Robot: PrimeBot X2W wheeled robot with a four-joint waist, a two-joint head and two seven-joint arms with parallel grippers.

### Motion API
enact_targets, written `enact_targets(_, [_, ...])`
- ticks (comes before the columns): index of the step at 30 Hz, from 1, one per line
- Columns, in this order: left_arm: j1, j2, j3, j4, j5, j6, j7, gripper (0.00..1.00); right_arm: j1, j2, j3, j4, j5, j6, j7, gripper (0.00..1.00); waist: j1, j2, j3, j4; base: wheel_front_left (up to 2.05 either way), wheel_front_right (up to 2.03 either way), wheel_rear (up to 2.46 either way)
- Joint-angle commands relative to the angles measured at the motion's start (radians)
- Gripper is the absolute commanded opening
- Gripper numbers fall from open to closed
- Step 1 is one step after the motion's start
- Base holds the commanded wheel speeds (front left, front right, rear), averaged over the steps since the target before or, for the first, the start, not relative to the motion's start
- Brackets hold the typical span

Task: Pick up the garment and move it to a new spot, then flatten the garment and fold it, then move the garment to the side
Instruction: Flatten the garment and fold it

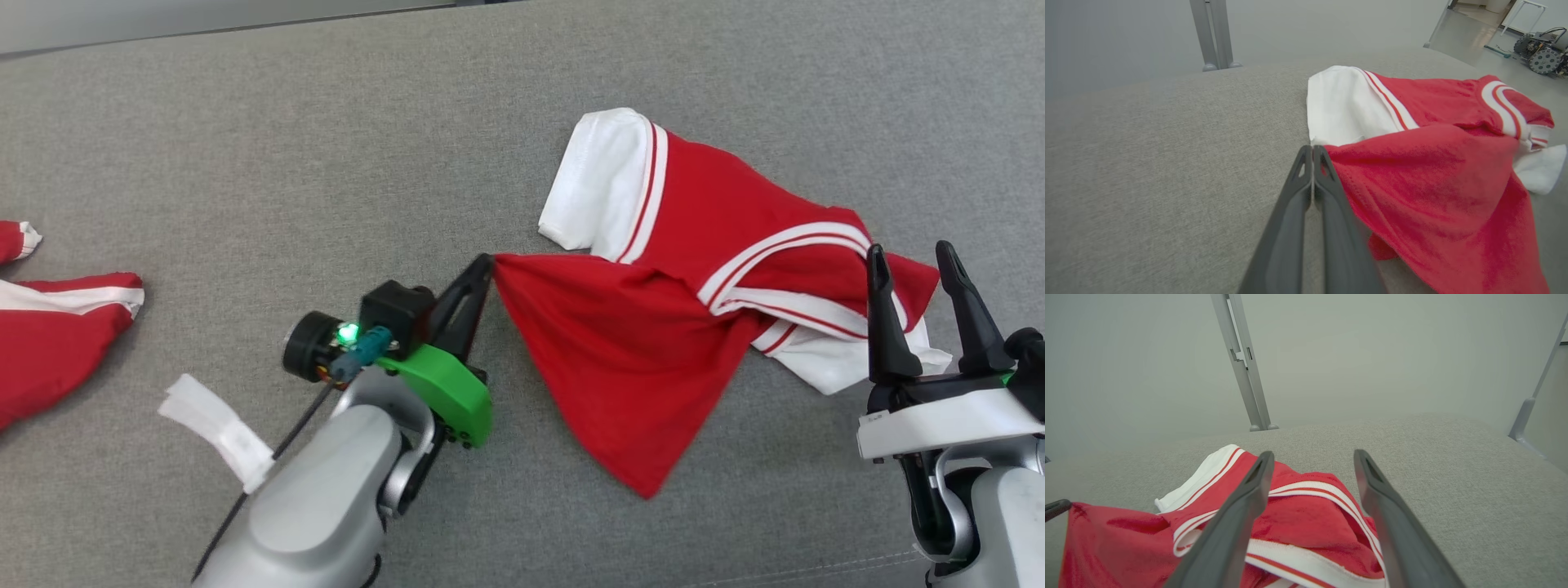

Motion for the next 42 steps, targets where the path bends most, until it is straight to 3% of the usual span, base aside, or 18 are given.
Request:
enact_targets(1, [0.008,0.029,0.020,-0.017,-0.005,0.020,-0.009,0.00,0.007,0.002,-0.004,-0.004,0.003,-0.001,-0.002,1.00,0.0000,0.0000,-0.012,0.010,0.00,0.00,0.00])
enact_targets(6, [0.011,0.150,0.118,-0.117,-0.012,0.100,-0.010,0.00,0.017,0.007,-0.018,-0.012,0.000,-0.001,0.007,1.00,0.0000,0.0000,-0.022,0.025,0.00,0.00,0.00])
enact_targets(9, [-0.008,0.207,0.163,-0.150,-0.024,0.124,0.011,0.00,0.009,0.010,-0.016,-0.016,0.000,-0.001,0.013,1.00,0.0000,0.0000,-0.018,0.026,0.00,0.00,0.00])
enact_targets(12, [-0.021,0.253,0.197,-0.141,-0.045,0.121,0.039,0.00,-0.003,0.010,-0.005,-0.023,-0.001,-0.001,0.015,1.00,0.0000,0.0000,-0.010,0.020,0.00,0.00,0.00])
enact_targets(16, [-0.017,0.257,0.211,-0.096,-0.089,0.083,0.043,0.00,-0.015,0.007,0.009,-0.028,0.000,-0.001,0.015,1.00,0.0000,0.0000,-0.004,0.008,0.00,0.00,0.00])
enact_targets(17, [-0.007,0.247,0.221,-0.084,-0.103,0.076,0.028,0.21,-0.016,0.006,0.012,-0.029,0.001,-0.001,0.013,1.00,0.0000,0.0000,-0.005,0.006,0.00,0.00,0.00])
enact_targets(18, [0.003,0.241,0.228,-0.078,-0.110,0.071,0.012,1.00,-0.015,0.005,0.016,-0.030,0.000,-0.001,0.011,1.00,0.0000,0.0000,-0.006,0.004,0.00,0.00,0.00])
enact_targets(24, [0.087,0.192,0.312,-0.102,-0.119,0.107,-0.072,1.00,0.000,-0.003,0.049,-0.040,-0.010,-0.001,0.007,1.00,0.0000,0.0000,-0.037,0.005,0.00,0.00,0.00])
enact_targets(30, [0.266,0.154,0.429,-0.306,0.021,0.181,-0.077,1.00,0.037,-0.017,0.095,-0.063,-0.028,-0.001,0.035,1.00,0.0000,0.0000,-0.094,0.017,0.00,0.00,0.00])
enact_targets(35, [0.408,0.136,0.465,-0.417,0.106,0.200,-0.076,1.00,0.071,-0.024,0.117,-0.067,-0.021,-0.001,0.055,1.00,0.0000,0.0000,-0.134,0.029,0.00,0.00,0.00])
enact_targets(42, [0.503,0.128,0.459,-0.456,0.134,0.201,-0.076,1.00,0.096,-0.023,0.119,-0.072,-0.020,-0.001,0.070,1.00,0.0000,0.0000,-0.158,0.037,0.00,0.00,0.00])
